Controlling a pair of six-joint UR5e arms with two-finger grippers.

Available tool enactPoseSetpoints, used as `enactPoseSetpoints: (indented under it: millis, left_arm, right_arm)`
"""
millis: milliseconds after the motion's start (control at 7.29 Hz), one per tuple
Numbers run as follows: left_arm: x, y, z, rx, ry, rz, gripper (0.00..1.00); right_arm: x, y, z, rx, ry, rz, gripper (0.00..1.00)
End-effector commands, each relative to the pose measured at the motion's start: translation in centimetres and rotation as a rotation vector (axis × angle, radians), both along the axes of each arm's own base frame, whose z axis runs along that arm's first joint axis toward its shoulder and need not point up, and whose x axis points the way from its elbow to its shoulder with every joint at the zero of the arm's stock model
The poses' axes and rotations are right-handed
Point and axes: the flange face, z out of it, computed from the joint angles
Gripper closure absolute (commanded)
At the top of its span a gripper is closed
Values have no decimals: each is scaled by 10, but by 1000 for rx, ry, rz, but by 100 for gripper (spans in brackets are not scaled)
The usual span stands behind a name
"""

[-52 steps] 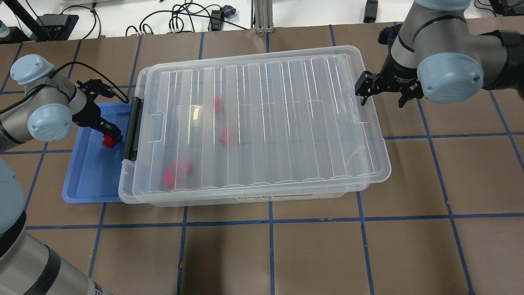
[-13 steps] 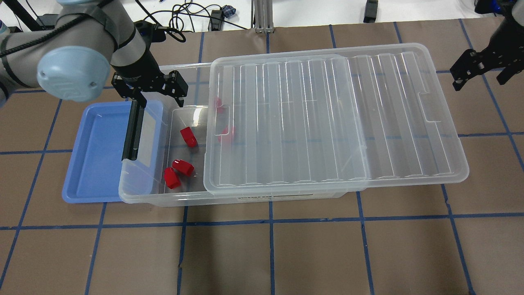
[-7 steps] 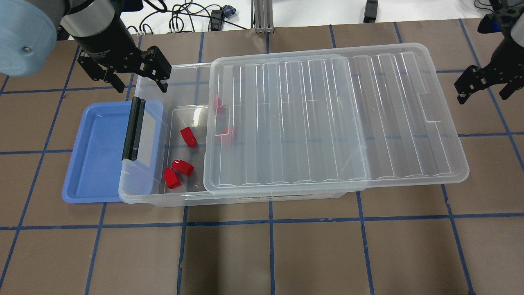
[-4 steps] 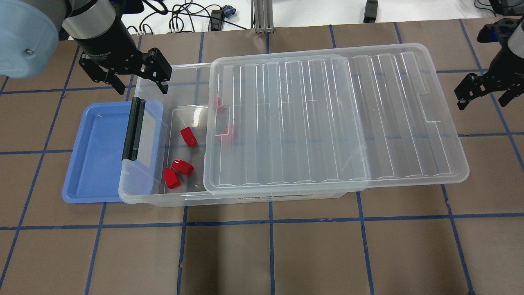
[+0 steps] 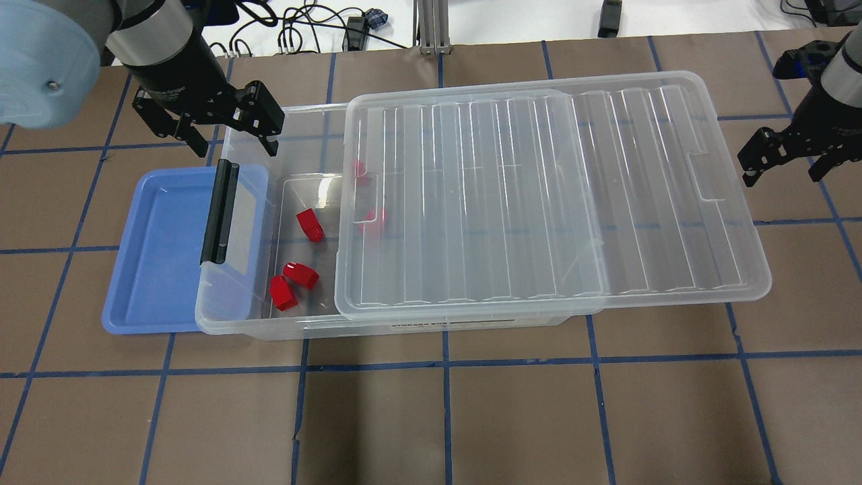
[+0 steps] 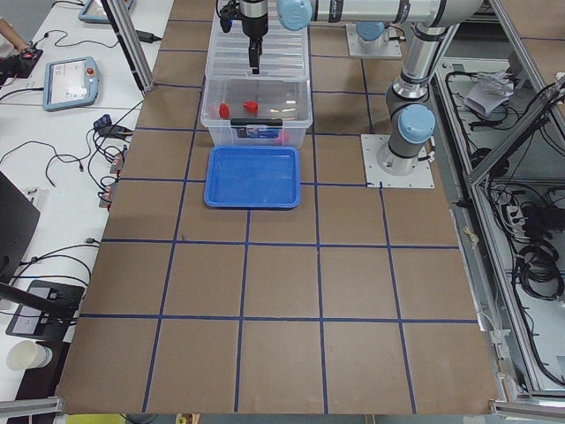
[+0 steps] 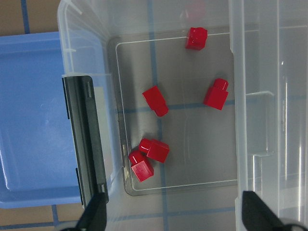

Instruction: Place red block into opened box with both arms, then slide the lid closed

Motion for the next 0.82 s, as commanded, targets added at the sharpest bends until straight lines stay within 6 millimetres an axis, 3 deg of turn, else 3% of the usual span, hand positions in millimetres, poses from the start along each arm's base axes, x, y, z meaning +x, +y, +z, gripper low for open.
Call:
enactPoseSetpoints:
  millis: [0,412,686]
  left_arm:
    - [1,-1,0,-1,1,2,0]
    - [0,3,8,-15,-4,0,0]
    - [1,2,9,-20,-4,0,0]
  right_arm:
    - [22,-3,1,-6,-4,24,0]
    - [39,-3,-1,4,-4,-30,0]
    - [81,-6,0,-1,6,-12,0]
